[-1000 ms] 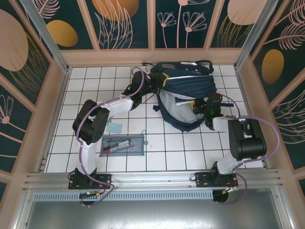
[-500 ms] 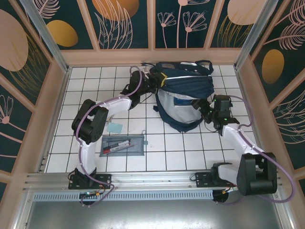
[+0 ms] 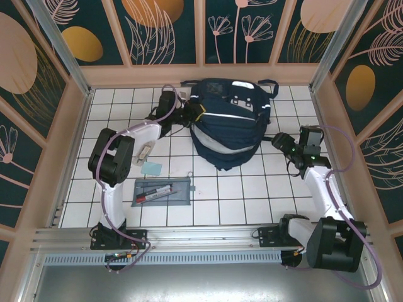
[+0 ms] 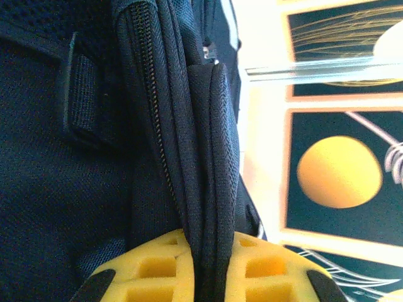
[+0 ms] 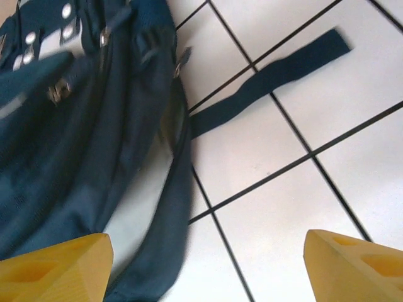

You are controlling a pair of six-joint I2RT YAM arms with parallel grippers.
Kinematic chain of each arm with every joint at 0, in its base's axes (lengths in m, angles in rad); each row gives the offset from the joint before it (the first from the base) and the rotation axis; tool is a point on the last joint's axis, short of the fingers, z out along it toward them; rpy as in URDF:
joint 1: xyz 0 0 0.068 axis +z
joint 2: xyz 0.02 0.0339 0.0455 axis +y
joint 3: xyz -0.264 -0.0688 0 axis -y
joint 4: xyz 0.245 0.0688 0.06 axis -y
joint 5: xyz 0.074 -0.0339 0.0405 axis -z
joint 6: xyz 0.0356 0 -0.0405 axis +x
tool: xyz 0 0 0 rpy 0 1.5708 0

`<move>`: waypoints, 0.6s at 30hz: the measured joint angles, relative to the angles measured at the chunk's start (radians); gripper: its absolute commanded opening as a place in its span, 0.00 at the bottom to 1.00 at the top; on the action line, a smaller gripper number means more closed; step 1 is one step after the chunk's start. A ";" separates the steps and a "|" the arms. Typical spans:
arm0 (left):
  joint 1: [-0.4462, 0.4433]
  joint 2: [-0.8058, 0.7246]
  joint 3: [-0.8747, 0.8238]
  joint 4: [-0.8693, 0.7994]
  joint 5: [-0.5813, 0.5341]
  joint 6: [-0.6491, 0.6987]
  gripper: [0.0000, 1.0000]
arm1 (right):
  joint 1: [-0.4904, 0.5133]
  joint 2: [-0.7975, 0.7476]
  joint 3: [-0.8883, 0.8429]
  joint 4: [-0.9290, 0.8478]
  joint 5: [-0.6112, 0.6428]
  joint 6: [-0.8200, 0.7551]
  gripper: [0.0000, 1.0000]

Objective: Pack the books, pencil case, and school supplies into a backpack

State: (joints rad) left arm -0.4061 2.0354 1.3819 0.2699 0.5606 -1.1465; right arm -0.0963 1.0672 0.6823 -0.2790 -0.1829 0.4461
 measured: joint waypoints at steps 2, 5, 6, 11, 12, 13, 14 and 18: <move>0.026 0.000 0.034 -0.093 0.015 0.090 0.39 | -0.003 0.013 -0.013 0.043 -0.031 0.001 0.79; 0.062 0.011 0.114 -0.240 0.012 0.216 0.66 | -0.001 0.066 -0.058 0.162 -0.126 0.017 0.80; 0.073 0.013 0.142 -0.280 0.000 0.257 0.67 | 0.001 0.089 -0.072 0.196 -0.153 0.029 0.81; 0.099 0.010 0.252 -0.458 -0.140 0.439 0.71 | 0.070 0.205 -0.109 0.369 -0.238 0.093 0.82; 0.098 0.002 0.258 -0.484 -0.176 0.470 0.71 | 0.091 0.232 -0.108 0.407 -0.247 0.107 0.82; 0.098 -0.008 0.258 -0.509 -0.203 0.497 0.70 | 0.110 0.254 -0.108 0.432 -0.254 0.116 0.81; 0.098 -0.020 0.258 -0.533 -0.225 0.519 0.70 | 0.131 0.285 -0.107 0.467 -0.262 0.127 0.81; 0.091 -0.091 0.220 -0.583 -0.278 0.594 0.70 | 0.185 0.419 -0.077 0.573 -0.290 0.184 0.72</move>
State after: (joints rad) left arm -0.3153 1.9442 1.6016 -0.3126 0.2825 -0.5526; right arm 0.0883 1.4864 0.6052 0.2935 -0.4732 0.6304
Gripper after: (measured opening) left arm 0.700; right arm 0.786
